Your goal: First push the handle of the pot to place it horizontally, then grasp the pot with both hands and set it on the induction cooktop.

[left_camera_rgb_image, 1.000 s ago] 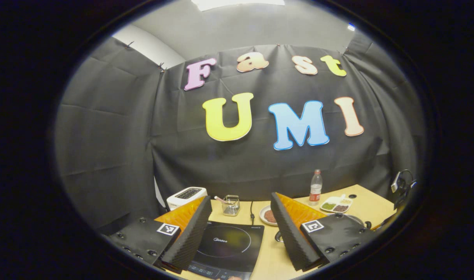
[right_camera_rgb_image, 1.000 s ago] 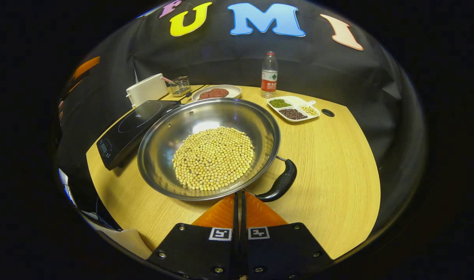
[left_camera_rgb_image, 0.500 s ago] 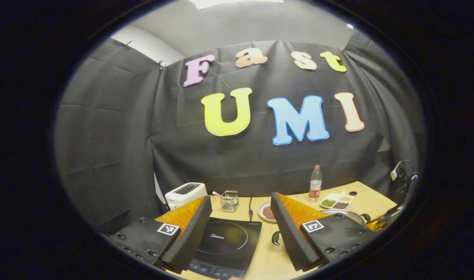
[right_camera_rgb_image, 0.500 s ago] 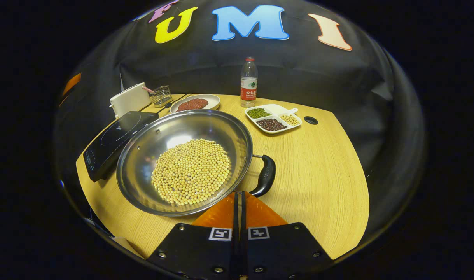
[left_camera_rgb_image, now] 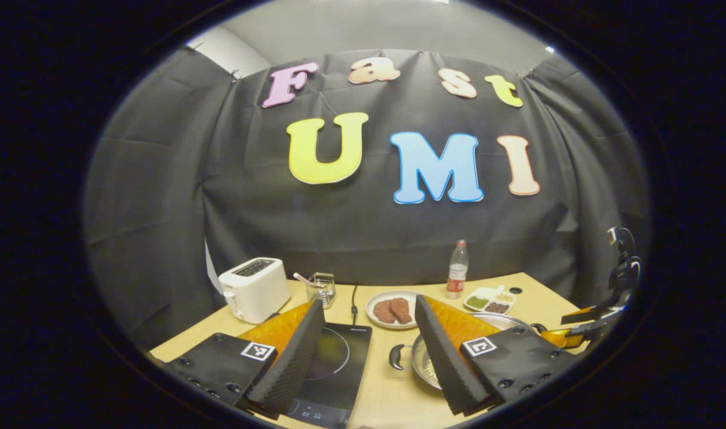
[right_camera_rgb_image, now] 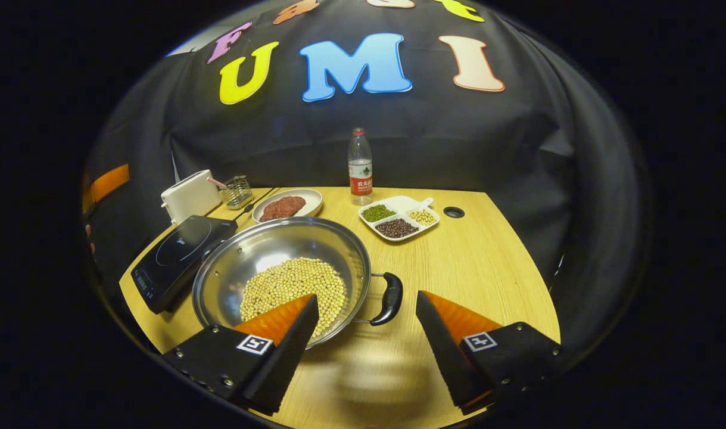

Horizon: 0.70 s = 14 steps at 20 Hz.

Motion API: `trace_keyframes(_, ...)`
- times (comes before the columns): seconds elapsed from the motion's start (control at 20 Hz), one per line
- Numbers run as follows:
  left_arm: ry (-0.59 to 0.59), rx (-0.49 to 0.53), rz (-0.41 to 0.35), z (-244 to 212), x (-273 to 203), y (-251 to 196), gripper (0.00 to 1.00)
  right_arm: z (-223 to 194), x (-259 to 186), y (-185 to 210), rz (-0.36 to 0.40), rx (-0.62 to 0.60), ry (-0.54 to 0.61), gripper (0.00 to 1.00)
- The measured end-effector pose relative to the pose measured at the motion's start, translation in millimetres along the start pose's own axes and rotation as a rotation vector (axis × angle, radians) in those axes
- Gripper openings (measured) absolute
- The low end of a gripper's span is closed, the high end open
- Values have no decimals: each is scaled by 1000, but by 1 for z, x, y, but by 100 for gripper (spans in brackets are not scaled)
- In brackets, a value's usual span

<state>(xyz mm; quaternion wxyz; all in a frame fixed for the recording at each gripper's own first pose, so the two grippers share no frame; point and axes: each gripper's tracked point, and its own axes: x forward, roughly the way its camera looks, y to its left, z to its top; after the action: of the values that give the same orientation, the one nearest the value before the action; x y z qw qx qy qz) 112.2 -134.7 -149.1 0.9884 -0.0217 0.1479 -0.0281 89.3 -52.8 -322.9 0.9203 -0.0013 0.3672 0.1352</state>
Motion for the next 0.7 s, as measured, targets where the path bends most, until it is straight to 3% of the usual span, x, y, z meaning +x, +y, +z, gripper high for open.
trace_keyframes(0.15,74,-24,-66,-25,19,-8,92,6,-1,2,-16,19,-23,100)
trace_keyframes(0.25,128,-34,-87,-44,32,-11,100,7,1,2,-29,32,-28,100)
trace_keyframes(0.6,280,-29,-164,-103,73,-34,99,2,15,-2,-54,53,1,100)
trace_keyframes(0.65,298,-30,-170,-109,79,-37,99,1,18,-2,-56,58,7,95)
trace_keyframes(0.7,318,-32,-176,-117,85,-40,100,0,21,-3,-57,63,12,100)
